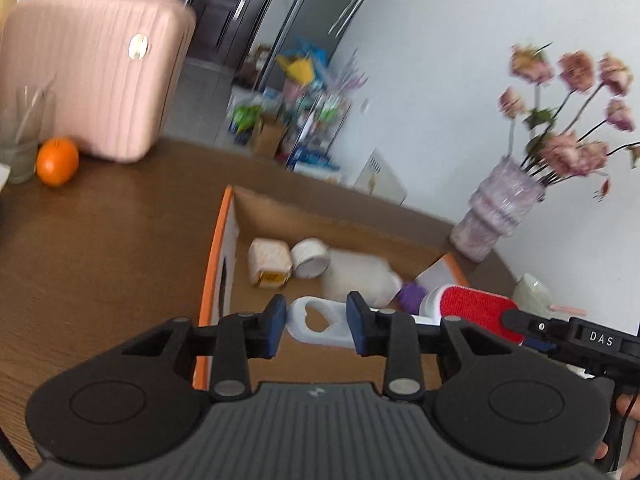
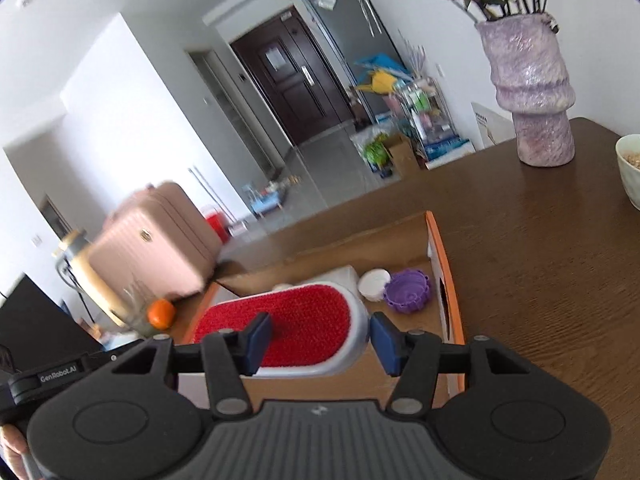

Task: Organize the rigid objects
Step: 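Lower the lint brush into the box and open both grippers, then raise both grippers out of the box and back over the table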

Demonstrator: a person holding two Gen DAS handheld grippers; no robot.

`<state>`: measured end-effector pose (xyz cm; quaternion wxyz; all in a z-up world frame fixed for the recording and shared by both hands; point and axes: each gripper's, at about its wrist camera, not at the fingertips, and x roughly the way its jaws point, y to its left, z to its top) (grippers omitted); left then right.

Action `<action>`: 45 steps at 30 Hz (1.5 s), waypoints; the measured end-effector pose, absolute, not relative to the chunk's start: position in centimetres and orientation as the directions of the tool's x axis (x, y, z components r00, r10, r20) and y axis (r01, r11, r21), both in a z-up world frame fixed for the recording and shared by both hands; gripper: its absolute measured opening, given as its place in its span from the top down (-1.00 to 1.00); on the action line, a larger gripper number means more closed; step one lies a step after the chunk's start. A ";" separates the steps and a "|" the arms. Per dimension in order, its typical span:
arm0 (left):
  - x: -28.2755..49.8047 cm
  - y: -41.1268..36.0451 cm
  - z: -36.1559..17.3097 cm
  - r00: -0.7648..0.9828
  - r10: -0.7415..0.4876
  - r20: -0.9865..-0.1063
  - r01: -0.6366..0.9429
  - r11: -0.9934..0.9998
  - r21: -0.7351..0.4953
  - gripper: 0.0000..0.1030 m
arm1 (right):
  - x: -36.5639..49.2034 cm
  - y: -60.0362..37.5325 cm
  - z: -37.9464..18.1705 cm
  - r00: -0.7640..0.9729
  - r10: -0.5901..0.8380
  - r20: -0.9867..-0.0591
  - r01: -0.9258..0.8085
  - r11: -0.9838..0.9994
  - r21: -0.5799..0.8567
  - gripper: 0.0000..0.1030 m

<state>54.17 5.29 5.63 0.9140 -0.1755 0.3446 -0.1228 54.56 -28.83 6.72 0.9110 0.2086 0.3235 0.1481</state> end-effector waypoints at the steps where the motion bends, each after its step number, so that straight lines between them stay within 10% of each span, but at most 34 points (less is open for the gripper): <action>1: 54.7 5.4 5.0 0.716 -0.335 -0.612 0.082 0.912 -0.403 0.36 | 55.1 -28.4 6.2 0.738 0.394 -0.548 -0.123 0.877 0.465 -0.05; 9: 55.2 5.0 2.3 0.634 -0.276 -0.722 0.088 0.954 -0.287 0.26 | 56.2 -25.6 2.7 0.658 0.319 -0.682 -0.103 0.935 0.339 -0.03; 23: 50.3 4.0 8.0 0.687 -0.218 -0.693 0.159 0.976 -0.149 -0.23 | 52.2 -24.8 8.7 0.729 0.247 -0.638 -0.155 0.968 0.198 -0.21; 45: 35.1 1.3 16.1 0.948 -0.150 -0.280 0.168 0.985 0.041 -1.00 | 38.0 -25.9 16.3 0.917 0.254 -0.306 -0.231 0.967 0.112 -0.93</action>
